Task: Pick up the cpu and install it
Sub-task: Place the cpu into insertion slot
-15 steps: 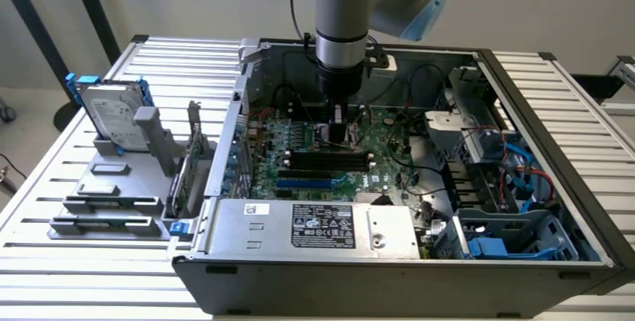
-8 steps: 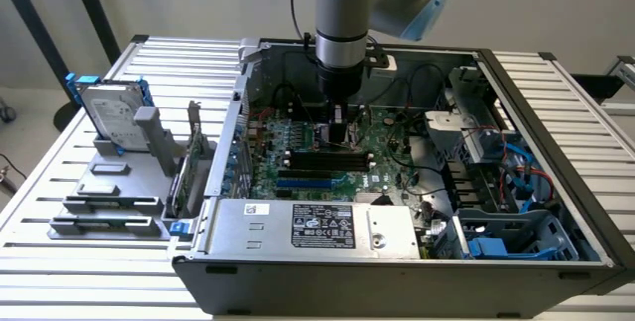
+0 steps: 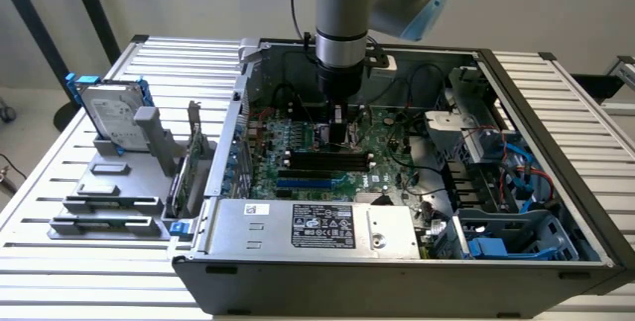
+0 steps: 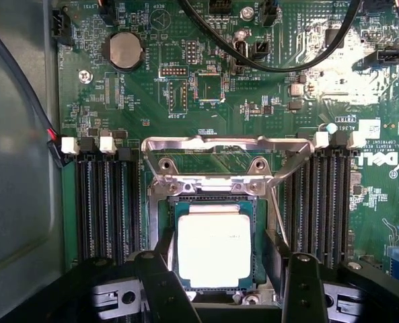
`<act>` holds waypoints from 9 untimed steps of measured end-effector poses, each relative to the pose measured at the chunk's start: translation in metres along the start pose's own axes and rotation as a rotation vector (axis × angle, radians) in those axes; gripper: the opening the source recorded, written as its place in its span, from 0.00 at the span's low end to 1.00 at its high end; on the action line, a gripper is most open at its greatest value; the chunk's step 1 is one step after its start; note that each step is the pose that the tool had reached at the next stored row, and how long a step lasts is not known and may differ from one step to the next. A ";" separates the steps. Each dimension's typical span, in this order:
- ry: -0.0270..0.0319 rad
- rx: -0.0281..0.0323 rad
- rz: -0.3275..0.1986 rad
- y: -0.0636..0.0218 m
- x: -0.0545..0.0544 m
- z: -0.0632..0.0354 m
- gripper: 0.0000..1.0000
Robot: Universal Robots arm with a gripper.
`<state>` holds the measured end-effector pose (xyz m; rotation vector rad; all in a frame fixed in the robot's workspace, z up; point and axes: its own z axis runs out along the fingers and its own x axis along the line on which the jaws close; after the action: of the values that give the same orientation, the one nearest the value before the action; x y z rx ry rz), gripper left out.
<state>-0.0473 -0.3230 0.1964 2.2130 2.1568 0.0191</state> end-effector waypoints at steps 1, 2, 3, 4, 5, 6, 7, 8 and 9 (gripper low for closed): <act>-0.0001 0.0000 0.000 0.0000 0.000 -0.0004 0.62; -0.0001 -0.0001 0.000 0.0000 0.000 -0.0011 0.62; -0.0002 -0.0001 0.000 0.0001 0.000 -0.0019 0.62; -0.0002 -0.0001 0.000 0.0001 0.000 -0.0028 0.62; -0.0002 -0.0001 0.000 0.0001 0.000 -0.0035 0.62; -0.0002 -0.0001 0.000 0.0002 0.000 -0.0038 0.62; 0.0001 -0.0003 0.000 0.0002 0.000 -0.0039 0.62; 0.0002 -0.0003 0.000 0.0002 0.000 -0.0039 0.62; 0.0002 -0.0003 0.000 0.0002 0.000 -0.0040 0.62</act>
<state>-0.0473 -0.3230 0.2004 2.2130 2.1568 0.0197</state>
